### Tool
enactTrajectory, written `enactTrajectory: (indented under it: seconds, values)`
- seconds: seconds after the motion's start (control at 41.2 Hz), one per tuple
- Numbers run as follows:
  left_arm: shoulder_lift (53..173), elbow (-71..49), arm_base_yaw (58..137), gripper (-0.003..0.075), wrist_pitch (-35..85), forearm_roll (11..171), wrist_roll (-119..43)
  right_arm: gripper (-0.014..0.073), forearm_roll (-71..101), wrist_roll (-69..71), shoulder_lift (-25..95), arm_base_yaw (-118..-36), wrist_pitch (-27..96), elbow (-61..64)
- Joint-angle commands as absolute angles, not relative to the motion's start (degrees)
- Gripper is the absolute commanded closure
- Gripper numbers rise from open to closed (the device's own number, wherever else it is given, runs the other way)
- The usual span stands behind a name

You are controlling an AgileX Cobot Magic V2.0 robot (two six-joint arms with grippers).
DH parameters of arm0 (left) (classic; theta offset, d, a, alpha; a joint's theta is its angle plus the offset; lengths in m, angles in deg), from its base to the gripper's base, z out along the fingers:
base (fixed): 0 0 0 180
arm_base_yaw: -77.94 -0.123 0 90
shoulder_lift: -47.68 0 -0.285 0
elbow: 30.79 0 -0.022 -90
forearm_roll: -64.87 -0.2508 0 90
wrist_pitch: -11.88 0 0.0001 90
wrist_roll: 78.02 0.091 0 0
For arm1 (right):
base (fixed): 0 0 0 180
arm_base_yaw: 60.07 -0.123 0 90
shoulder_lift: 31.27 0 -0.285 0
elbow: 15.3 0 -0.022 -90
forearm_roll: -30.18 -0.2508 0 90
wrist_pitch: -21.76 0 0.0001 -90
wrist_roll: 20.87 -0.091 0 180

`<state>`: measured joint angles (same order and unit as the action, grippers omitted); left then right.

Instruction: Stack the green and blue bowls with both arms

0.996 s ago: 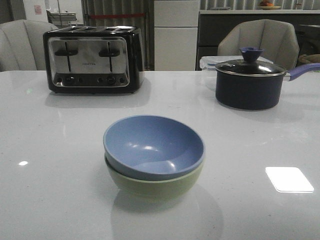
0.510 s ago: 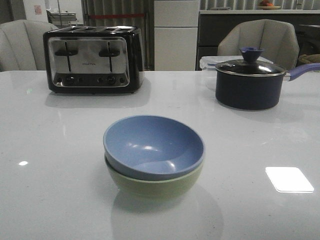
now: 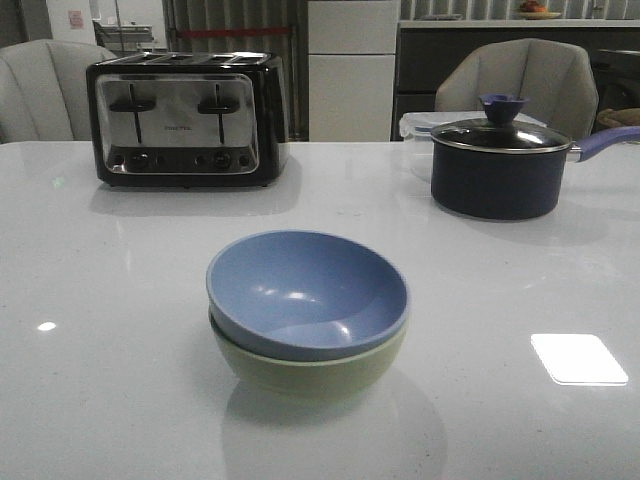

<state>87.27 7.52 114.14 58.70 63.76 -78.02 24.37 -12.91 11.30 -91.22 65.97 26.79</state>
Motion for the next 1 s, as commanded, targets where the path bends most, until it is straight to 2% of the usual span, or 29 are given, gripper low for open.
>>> enactTrajectory:
  seconds: [0.0, 0.073, 0.219, 0.462, 0.68, 0.972]
  values:
    - [85.0, 7.3, 111.4, 0.0627, 53.7, 64.4, -78.0, 0.0538, 24.5, -12.4, 11.2, -91.3, 62.3, 25.3]
    - [81.5, 10.0, 106.9, 0.0627, 50.9, 63.0, -77.4, 0.0538, 24.5, -12.4, 11.2, -91.3, 62.3, 25.3]
    - [73.2, 19.0, 96.6, 0.0627, 37.7, 64.9, -77.4, 0.0538, 24.5, -12.4, 11.2, -91.3, 62.3, 25.3]
    - [59.7, 36.5, 86.1, 0.0627, 19.3, 67.0, -77.4, 0.0538, 24.5, -12.4, 11.2, -91.3, 62.3, 25.3]
    - [54.8, 45.6, 83.0, 0.0627, 9.4, 67.0, -77.4, 0.0538, 24.5, -12.4, 11.2, -91.3, 62.3, 25.3]
    - [54.1, 46.8, 82.0, 0.0627, 9.9, 67.0, -77.4, 0.0538, 24.5, -12.4, 11.2, -91.3, 62.3, 25.3]
